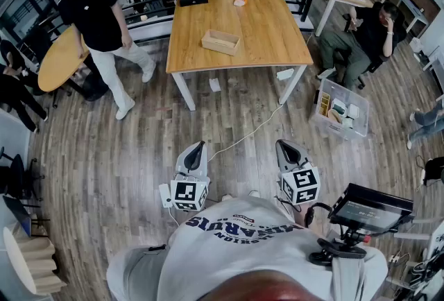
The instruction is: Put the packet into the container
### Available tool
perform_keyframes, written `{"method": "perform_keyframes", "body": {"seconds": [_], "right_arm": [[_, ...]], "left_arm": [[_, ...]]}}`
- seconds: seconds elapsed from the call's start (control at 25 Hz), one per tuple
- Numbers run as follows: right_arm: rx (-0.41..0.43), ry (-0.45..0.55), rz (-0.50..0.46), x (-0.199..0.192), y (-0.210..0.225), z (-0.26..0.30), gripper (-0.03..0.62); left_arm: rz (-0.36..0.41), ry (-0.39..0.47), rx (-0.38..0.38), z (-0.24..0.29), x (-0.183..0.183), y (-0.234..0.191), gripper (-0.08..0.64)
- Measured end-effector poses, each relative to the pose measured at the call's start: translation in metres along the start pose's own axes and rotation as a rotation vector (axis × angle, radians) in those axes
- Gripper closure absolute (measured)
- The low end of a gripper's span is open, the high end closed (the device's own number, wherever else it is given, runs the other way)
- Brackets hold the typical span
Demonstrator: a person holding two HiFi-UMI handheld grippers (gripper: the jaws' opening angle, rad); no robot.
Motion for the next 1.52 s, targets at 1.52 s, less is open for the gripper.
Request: {"method": "perform_keyframes", "body": {"seconds": [1.52], "right_arm": [[0.106,0.061,0.074,-0.053,0.128,-0.015,0.581]], "left_arm": [[0.059,-0.022,-0.06,0.067,0.024,0.162,0.561]]}}
Point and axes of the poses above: the fingertips, and each gripper's own axes: z forward along the fingers, y to its right, x out of its top, the point moved 7 cm from there along -z, backward along the fingers, and after that the axes turned 4 degrees about -x, right-handed, at the moved point
